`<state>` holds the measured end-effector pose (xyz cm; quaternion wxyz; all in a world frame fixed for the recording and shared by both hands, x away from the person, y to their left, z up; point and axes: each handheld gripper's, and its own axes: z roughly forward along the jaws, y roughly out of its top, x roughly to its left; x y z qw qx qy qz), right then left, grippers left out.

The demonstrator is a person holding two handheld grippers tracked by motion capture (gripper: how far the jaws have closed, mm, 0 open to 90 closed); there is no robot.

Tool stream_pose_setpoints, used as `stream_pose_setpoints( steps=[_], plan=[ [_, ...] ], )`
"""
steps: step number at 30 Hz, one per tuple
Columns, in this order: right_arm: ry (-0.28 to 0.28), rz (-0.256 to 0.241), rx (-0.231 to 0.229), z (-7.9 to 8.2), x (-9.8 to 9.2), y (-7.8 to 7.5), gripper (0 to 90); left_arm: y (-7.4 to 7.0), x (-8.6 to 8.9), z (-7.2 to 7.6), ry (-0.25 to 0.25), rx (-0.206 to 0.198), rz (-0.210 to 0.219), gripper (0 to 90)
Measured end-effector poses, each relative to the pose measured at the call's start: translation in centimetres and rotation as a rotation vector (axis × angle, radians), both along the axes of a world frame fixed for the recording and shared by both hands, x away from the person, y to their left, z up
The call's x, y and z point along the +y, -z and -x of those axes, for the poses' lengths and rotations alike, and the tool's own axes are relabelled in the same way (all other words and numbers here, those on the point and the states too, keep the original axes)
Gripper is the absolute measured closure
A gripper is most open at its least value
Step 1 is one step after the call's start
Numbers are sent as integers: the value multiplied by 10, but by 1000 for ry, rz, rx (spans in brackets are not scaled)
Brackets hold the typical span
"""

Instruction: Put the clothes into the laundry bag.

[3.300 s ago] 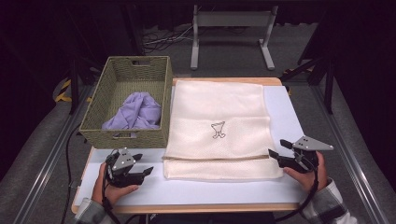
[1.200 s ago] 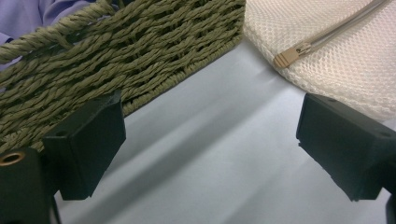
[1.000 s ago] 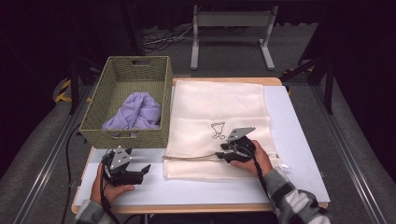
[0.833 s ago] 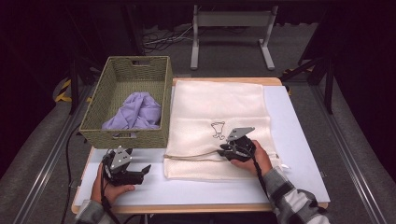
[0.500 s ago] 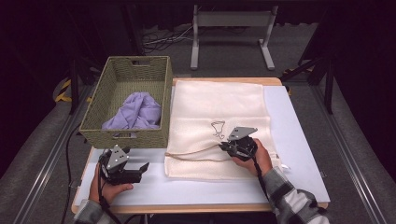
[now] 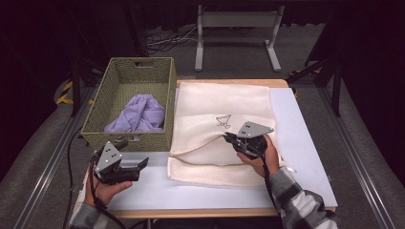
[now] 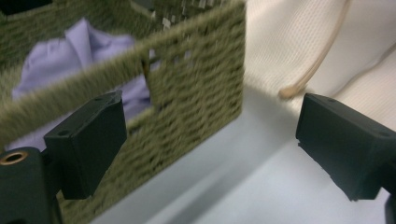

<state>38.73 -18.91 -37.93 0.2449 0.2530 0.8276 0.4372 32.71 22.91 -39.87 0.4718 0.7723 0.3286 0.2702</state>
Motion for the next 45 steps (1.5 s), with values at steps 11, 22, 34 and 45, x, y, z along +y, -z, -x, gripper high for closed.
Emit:
stream_pose_setpoints(
  steps=[11, 22, 34, 45],
  plan=[
    [-10, -17, -2, -3, 3, -5, 872, -55, -1, -31, -2, -107, 8, 66],
    [-27, -13, -16, -7, 6, -14, 871, -76, -4, -97, -36, -86, -60, 72],
    [-42, -15, 0, -8, 5, -12, 870, -68, 1, -156, -55, -27, -104, 111],
    [-70, 1, 26, -12, 5, -7, 872, -45, -5, -198, -74, 71, -159, 118]
  ],
)
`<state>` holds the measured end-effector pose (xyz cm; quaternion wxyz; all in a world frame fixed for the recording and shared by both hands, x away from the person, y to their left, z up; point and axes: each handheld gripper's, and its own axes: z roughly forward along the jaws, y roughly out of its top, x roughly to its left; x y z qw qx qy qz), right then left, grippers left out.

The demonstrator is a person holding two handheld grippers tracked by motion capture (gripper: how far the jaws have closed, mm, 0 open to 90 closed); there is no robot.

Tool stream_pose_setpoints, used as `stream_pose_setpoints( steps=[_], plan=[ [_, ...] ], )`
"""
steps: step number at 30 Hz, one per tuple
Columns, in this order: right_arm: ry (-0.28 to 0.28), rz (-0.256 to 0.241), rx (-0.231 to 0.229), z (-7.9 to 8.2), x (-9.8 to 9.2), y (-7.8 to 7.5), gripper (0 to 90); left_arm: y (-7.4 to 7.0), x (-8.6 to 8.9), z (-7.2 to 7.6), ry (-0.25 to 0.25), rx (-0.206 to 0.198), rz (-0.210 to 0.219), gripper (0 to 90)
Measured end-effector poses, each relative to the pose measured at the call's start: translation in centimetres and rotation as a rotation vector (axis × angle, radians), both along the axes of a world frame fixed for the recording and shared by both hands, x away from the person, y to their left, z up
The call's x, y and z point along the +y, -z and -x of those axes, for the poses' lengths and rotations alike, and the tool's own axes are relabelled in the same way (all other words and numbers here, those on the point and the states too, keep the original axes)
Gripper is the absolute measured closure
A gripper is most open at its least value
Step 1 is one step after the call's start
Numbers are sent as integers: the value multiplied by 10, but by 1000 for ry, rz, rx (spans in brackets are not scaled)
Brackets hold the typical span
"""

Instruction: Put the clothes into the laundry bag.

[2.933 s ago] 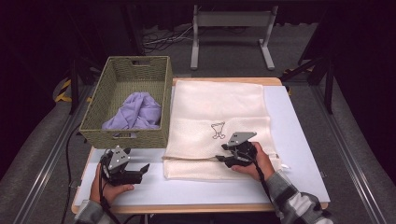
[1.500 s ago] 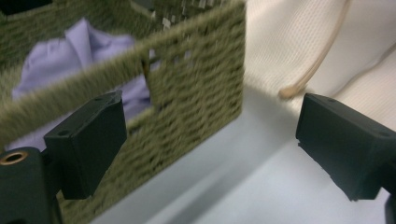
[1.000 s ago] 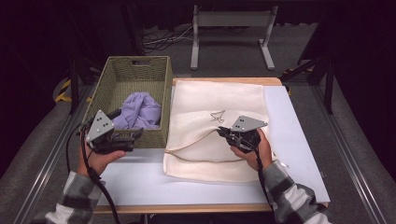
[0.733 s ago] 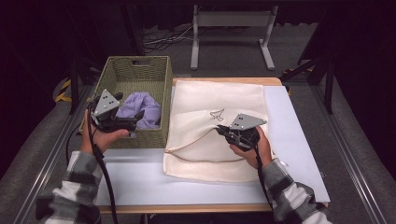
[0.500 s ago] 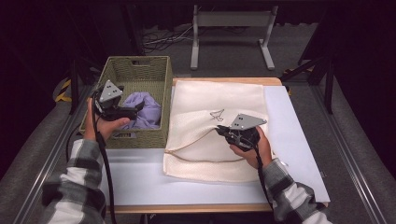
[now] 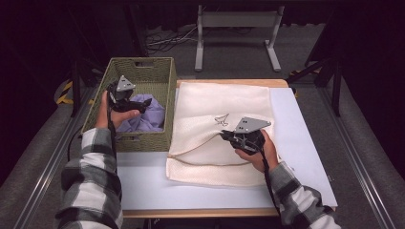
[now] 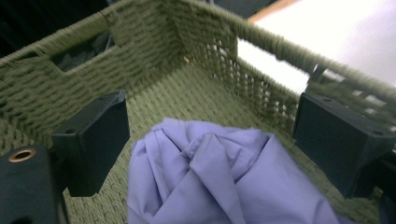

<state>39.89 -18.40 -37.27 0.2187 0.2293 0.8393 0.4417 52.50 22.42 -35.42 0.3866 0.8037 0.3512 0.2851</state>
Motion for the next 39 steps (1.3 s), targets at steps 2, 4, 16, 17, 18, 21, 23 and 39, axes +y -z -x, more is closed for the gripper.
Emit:
stream_pose_setpoints(
  steps=[2, 4, 16, 17, 18, 21, 23, 39],
  plan=[
    [-12, 13, 1, 0, 1, 2, 874, 3, 0, -4, 17, 28, -1, 115],
    [-17, 21, 5, 0, 2, 2, 875, 9, 1, -10, 19, 97, -14, 96],
    [-33, 39, 16, 1, 3, 4, 874, 41, -10, -33, 23, 353, -190, 54],
    [-33, 39, 16, 1, 3, 4, 874, 41, -10, -33, 23, 353, -190, 54],
    [-32, 39, 19, 1, 3, 4, 874, 42, -10, -35, 23, 376, -192, 54],
    [-35, 45, 25, 1, 2, 5, 874, 46, -12, -38, 38, 440, -197, 66],
    [-37, 49, 32, 1, 3, 6, 874, 48, -15, -39, 63, 458, -225, 83],
    [-50, 61, 49, 1, 2, 9, 874, 46, -27, -41, 150, 524, -373, 814]
  ],
)
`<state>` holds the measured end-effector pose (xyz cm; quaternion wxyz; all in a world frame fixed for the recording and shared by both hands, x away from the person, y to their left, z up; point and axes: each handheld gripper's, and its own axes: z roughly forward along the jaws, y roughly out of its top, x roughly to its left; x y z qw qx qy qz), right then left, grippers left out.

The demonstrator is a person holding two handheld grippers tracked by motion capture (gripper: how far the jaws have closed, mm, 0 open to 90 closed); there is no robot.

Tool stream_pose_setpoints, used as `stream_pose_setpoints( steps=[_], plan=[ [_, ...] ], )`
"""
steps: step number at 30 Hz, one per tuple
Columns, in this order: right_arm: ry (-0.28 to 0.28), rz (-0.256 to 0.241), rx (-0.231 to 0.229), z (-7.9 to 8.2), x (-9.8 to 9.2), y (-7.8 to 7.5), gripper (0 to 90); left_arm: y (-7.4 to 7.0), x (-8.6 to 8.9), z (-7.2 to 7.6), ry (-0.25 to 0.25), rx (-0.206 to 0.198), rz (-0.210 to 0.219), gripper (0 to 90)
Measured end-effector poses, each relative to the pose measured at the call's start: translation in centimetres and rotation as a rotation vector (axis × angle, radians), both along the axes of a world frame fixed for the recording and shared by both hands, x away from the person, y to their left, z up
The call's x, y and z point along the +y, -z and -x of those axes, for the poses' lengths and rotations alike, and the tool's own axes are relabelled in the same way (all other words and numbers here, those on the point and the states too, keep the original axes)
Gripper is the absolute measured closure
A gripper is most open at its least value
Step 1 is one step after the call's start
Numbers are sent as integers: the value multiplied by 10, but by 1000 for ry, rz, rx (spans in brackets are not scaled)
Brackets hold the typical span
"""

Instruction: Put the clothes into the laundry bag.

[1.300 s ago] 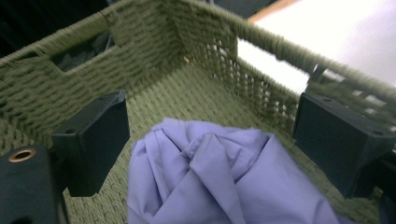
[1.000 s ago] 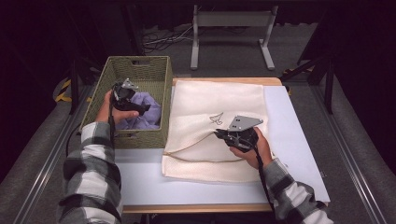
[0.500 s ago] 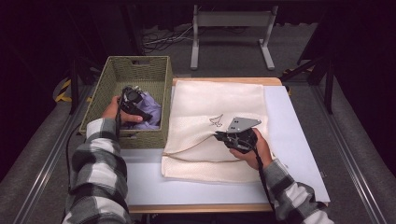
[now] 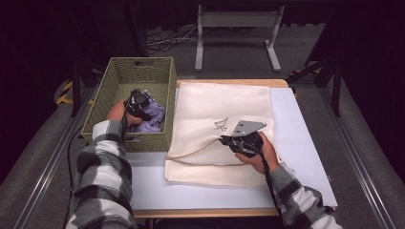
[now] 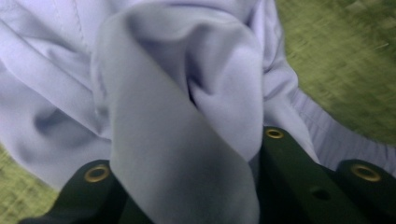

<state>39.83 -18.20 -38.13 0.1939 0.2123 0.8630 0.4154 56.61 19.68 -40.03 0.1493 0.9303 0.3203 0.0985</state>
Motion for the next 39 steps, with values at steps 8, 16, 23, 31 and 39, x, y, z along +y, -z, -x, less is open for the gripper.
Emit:
stream_pose_setpoints(
  steps=[8, 16, 23, 31, 39],
  plan=[
    [10, -15, -12, 1, -2, -2, 876, -18, 1, 11, -15, -153, 11, 831],
    [10, -31, -13, -1, -3, -2, 876, -51, 11, 42, -41, -373, 169, 835],
    [7, -41, -15, -2, -3, -2, 877, -60, 22, 72, -72, -482, 270, 837],
    [19, -59, -24, -2, -6, -4, 879, -80, 30, 113, -80, -625, 453, 838],
    [37, -72, -26, -4, -6, -5, 880, -90, 23, 158, -48, -725, 613, 839]
  ],
)
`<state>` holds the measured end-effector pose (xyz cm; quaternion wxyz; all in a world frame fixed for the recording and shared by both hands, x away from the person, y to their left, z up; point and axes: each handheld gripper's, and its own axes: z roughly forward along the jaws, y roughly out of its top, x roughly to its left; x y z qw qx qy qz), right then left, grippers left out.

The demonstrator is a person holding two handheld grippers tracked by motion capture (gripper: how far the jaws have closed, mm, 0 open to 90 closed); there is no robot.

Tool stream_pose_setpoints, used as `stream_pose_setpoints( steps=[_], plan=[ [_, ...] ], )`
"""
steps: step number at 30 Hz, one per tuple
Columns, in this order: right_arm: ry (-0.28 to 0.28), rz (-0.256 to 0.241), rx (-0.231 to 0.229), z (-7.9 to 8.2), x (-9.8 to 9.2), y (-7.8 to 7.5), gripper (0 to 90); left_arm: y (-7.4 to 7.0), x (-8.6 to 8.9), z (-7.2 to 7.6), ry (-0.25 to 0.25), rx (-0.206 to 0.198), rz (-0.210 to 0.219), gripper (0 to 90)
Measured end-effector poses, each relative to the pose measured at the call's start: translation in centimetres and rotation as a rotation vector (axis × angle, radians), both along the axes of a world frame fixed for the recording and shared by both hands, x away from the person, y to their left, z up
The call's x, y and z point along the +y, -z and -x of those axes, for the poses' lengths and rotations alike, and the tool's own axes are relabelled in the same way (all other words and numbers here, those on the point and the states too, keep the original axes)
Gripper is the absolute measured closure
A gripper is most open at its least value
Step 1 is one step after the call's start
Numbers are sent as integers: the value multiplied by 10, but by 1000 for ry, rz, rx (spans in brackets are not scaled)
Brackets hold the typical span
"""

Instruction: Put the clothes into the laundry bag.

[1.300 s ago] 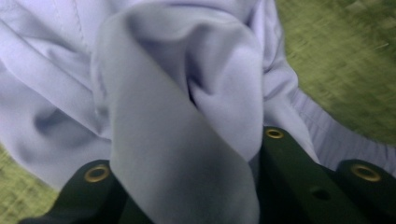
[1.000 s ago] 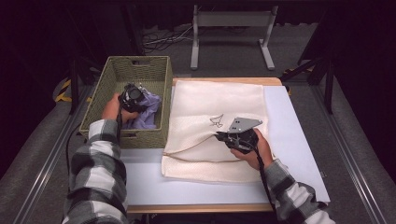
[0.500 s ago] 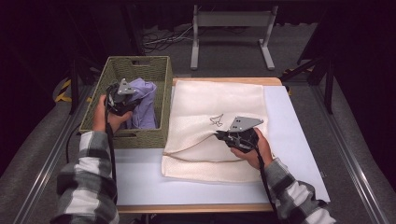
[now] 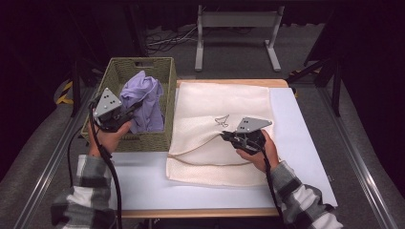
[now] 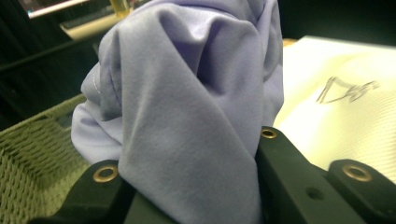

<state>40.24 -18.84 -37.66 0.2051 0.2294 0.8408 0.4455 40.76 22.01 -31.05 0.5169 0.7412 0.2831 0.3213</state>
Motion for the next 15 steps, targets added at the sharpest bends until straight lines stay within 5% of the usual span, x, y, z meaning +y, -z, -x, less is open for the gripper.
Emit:
stream_pose_setpoints(
  steps=[4, 15],
  plan=[
    [10, -4, -10, 0, 1, -1, 880, -2, -2, 21, 29, -29, 62, 840],
    [54, -26, -32, -6, 0, -15, 881, -14, -21, 66, 101, -78, 99, 842]
  ],
)
